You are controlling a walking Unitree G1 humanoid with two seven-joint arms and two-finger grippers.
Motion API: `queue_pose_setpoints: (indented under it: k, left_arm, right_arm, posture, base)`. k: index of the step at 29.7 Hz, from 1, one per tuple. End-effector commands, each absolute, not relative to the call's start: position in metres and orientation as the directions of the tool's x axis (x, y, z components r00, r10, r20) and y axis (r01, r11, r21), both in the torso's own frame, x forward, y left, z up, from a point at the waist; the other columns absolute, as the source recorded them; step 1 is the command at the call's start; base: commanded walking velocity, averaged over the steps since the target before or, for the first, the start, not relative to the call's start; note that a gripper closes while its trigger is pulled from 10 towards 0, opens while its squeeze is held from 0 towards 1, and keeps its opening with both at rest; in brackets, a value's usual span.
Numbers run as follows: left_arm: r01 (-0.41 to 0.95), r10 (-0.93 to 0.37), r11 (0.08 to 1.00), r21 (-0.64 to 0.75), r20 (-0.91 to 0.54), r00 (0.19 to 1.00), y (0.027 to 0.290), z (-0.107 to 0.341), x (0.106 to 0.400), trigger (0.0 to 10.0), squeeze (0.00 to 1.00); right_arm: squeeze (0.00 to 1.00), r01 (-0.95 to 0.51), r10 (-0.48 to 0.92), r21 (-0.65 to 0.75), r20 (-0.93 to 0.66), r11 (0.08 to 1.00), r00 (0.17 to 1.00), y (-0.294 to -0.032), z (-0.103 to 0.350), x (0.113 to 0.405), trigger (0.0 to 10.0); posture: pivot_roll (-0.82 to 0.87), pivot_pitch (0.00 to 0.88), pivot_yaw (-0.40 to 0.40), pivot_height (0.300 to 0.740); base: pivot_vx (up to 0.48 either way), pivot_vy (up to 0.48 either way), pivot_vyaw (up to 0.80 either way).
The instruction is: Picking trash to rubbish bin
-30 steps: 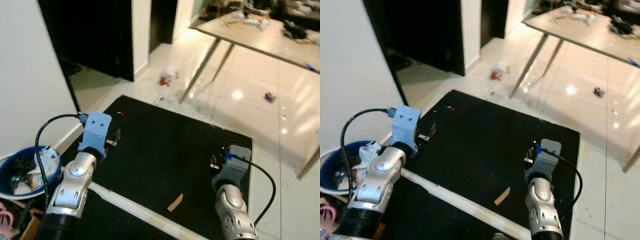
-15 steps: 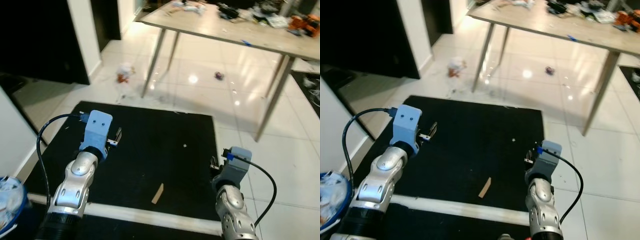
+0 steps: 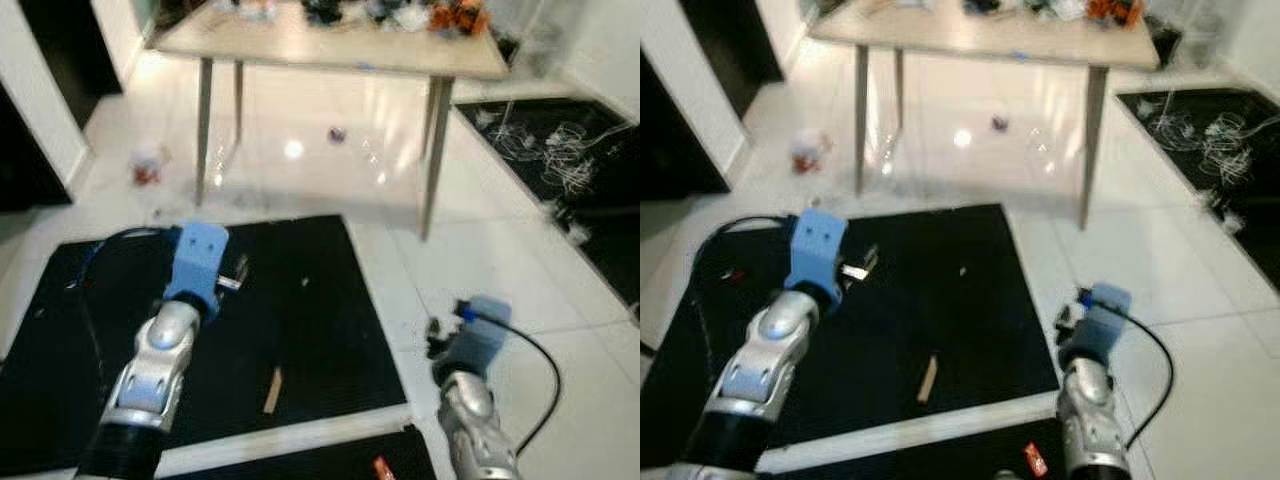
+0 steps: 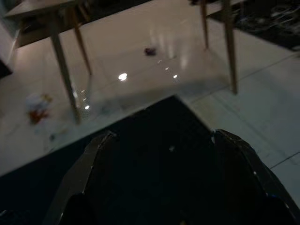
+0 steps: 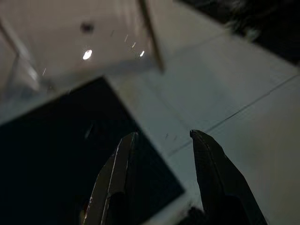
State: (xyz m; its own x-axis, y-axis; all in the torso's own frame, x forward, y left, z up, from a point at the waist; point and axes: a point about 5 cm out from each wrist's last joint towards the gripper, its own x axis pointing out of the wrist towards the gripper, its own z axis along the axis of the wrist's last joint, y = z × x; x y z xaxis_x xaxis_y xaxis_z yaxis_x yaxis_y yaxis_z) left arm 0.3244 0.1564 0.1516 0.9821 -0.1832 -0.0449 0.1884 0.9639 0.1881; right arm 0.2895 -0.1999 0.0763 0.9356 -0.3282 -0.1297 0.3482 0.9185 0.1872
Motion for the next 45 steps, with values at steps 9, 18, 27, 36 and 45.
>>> queue_pose_setpoints:
  k: [9, 18, 27, 36, 45]
  left_arm:
    - [0.204, -0.198, 0.968, 0.146, -0.055, 0.979, 0.156, 0.149, 0.322, 10.0, 0.00]
    - [0.205, -0.200, 0.970, 0.127, -0.050, 0.979, 0.158, 0.150, 0.321, 10.0, 0.00]
    - [0.202, -0.197, 0.972, 0.119, -0.049, 0.979, 0.159, 0.150, 0.321, 10.0, 0.01]
    - [0.220, -0.213, 0.969, 0.116, -0.066, 0.975, 0.156, 0.146, 0.318, 10.0, 0.00]
    - [0.221, -0.212, 0.968, 0.117, -0.084, 0.974, 0.156, 0.141, 0.318, 10.0, 0.01]
  right_arm:
    - [0.00, 0.317, -0.293, 0.177, -0.146, 0.932, 0.945, -0.190, 0.072, 0.291, 10.0]
    - [0.00, 0.250, -0.232, 0.133, -0.140, 0.959, 0.963, -0.182, 0.074, 0.293, 10.0]
    - [0.00, 0.244, -0.228, 0.126, -0.129, 0.962, 0.965, -0.186, 0.078, 0.298, 10.0]
    - [0.00, 0.233, -0.220, 0.102, -0.126, 0.967, 0.967, -0.184, 0.078, 0.297, 10.0]
    - [0.00, 0.176, -0.175, 0.033, -0.031, 0.984, 0.984, -0.181, 0.093, 0.301, 10.0]
  posture:
    - [-0.01, 0.128, 0.030, 0.740]
    - [0.00, 0.130, 0.030, 0.740]
    - [-0.01, 0.130, 0.031, 0.740]
    - [0.00, 0.131, 0.030, 0.740]
    - [-0.01, 0.132, 0.031, 0.740]
  base:
    - [0.066, 0.000, 0.00]
    - [0.347, 0.000, 0.00]
    - [0.359, 0.000, 0.00]
    - [0.357, 0.000, 0.00]
    - [0.356, 0.000, 0.00]
